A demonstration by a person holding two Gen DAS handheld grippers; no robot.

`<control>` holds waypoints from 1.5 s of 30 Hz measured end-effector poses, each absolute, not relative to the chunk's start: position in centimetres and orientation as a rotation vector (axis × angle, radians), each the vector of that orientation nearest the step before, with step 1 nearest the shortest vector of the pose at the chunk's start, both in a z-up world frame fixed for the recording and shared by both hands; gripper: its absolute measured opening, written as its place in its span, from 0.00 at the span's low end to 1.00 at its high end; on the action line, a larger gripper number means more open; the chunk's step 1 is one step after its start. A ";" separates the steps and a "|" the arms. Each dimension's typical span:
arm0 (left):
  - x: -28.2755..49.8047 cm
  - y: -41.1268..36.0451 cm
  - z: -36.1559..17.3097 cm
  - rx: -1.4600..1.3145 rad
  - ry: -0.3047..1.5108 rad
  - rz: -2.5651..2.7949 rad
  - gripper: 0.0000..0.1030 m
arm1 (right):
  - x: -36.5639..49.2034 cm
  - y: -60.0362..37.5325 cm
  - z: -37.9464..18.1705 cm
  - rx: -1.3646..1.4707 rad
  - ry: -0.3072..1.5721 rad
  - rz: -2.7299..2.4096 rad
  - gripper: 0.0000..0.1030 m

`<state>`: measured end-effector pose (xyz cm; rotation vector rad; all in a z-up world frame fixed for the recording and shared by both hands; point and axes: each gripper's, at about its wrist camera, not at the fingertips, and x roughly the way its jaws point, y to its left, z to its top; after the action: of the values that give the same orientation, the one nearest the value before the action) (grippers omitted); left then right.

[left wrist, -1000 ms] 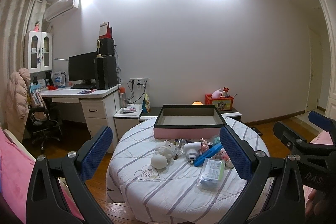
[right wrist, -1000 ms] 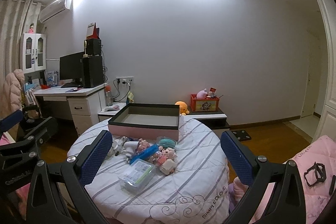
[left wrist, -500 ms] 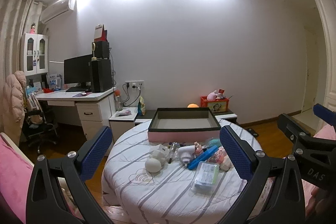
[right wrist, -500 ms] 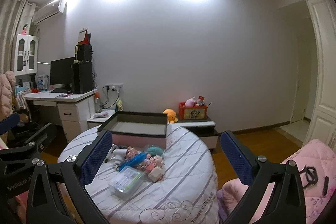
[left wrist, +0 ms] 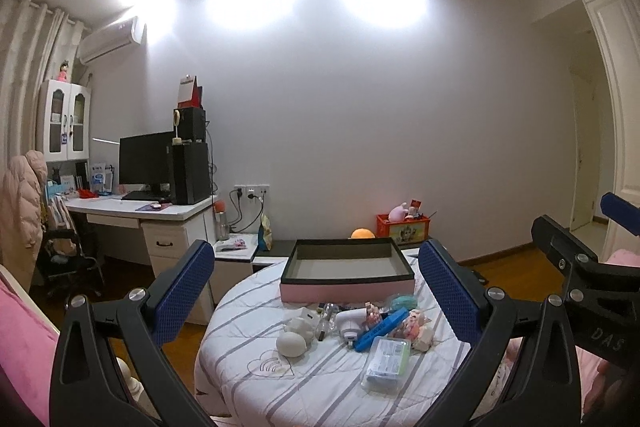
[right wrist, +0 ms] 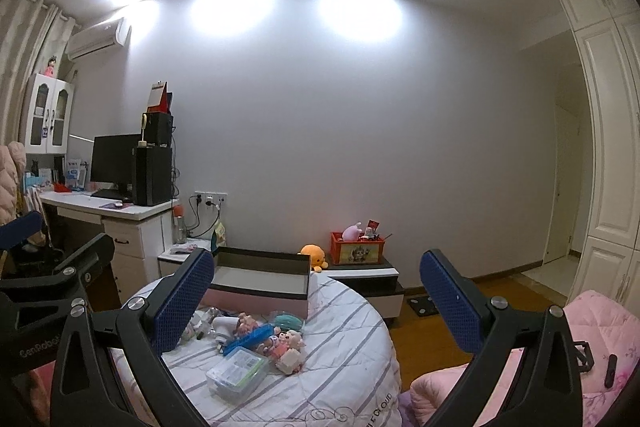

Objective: Organize rigid objects

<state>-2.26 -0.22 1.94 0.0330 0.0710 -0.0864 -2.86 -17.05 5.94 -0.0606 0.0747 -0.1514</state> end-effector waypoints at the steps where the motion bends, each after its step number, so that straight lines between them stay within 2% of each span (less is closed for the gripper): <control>1: -2.3 -0.2 2.0 0.035 0.068 -0.085 1.00 | -3.0 -17.0 6.0 -0.062 0.072 -0.152 1.00; 32: -0.7 -0.7 0.2 0.053 0.120 -0.102 1.00 | -2.3 -16.7 5.1 -0.079 0.095 -0.178 1.00; 37: 1.2 -1.2 -1.6 0.068 0.179 -0.110 1.00 | -0.4 -17.0 3.4 -0.080 0.147 -0.175 1.00; 45: 7.4 -1.5 -7.3 0.072 0.369 -0.170 1.00 | 6.0 -18.5 -2.5 -0.040 0.338 -0.123 1.00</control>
<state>7.39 -1.49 -7.35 0.0718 0.3693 -0.1702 5.98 -18.53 -2.52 -0.0395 0.3382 -0.1233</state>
